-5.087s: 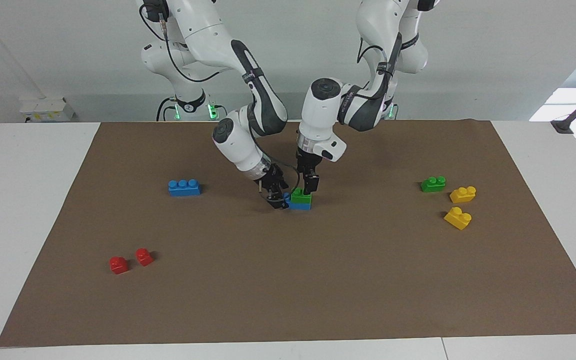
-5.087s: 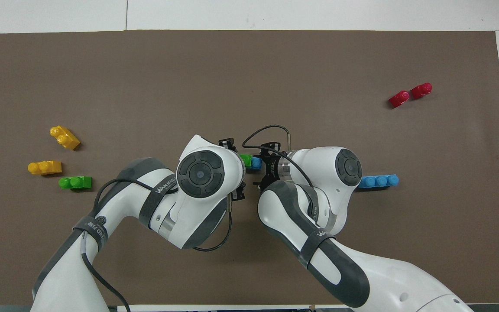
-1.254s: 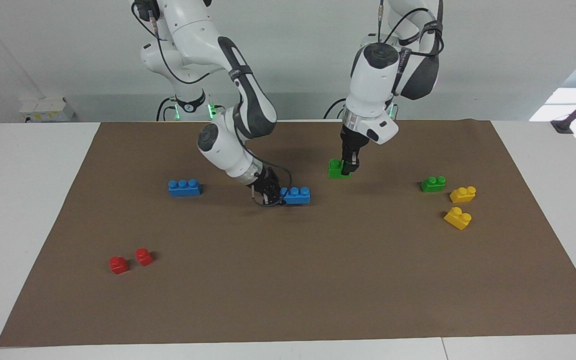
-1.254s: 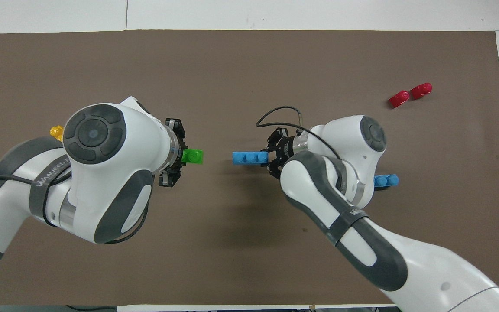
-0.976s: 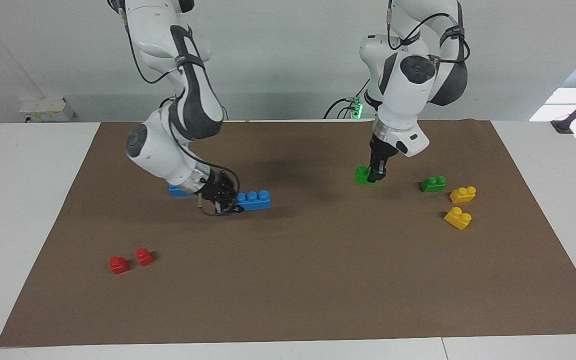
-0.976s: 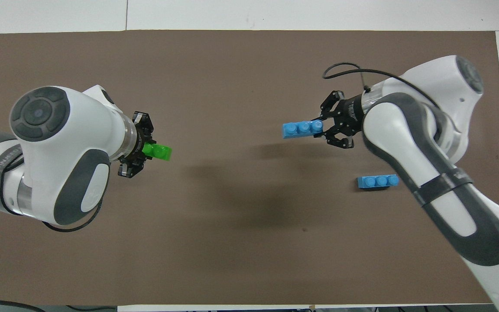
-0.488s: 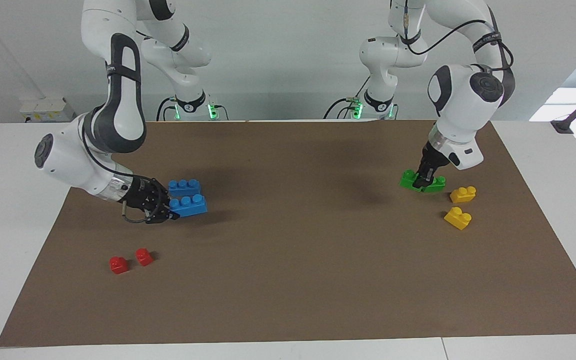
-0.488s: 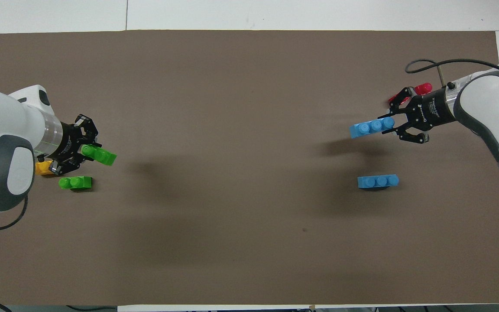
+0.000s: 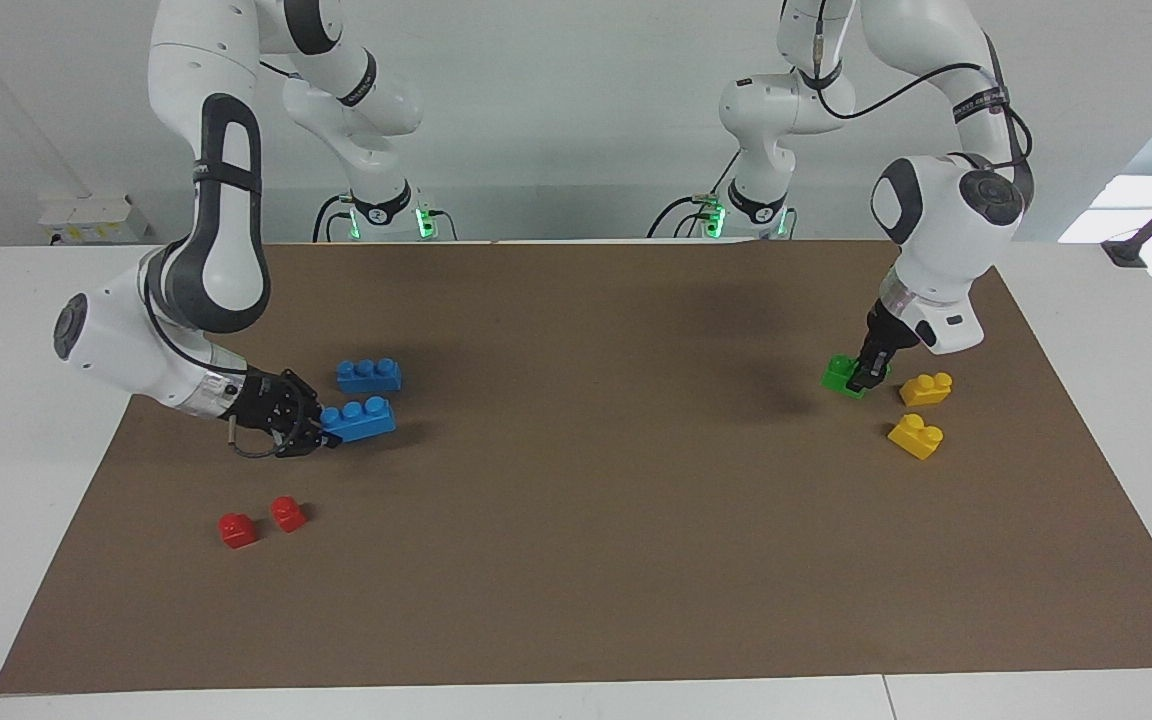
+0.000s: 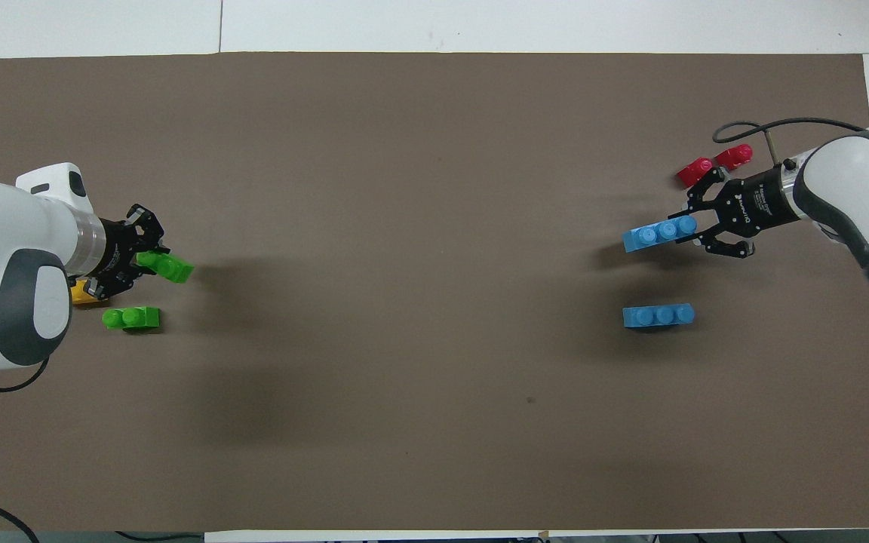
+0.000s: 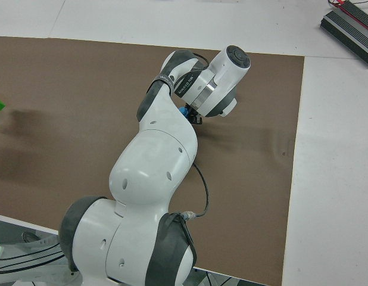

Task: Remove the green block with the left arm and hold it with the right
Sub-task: 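Carry the green brick toward the yellow bricks while the right gripper carries blue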

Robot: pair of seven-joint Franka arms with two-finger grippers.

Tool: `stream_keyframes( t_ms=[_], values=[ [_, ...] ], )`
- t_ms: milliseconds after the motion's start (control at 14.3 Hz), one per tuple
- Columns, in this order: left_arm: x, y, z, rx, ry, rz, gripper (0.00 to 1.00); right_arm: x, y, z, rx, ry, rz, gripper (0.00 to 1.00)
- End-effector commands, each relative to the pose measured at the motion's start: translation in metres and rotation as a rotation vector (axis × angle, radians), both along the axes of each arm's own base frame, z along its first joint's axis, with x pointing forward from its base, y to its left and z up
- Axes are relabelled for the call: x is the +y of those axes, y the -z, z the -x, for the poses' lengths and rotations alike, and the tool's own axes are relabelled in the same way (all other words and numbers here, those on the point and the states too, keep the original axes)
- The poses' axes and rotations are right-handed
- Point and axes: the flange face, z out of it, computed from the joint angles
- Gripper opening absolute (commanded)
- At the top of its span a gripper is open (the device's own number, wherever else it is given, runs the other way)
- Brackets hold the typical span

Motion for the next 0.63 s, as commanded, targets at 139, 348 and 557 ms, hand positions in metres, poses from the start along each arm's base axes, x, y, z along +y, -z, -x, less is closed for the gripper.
stream_keyframes(
  t_ms=[139, 348, 557],
  values=[
    [0.001, 0.033, -0.011, -0.029, 0.014, 0.013, 0.00, 0.000, 0.018, 0.020, -0.024, -0.022, 0.034, 0.00],
    [0.001, 0.048, -0.014, -0.027, 0.046, 0.010, 0.00, -0.001, 0.020, 0.021, -0.020, -0.014, 0.027, 0.00],
    [0.000, 0.059, -0.018, -0.016, 0.068, 0.008, 0.00, -0.002, 0.025, 0.021, -0.020, 0.008, 0.033, 0.00]
  ],
)
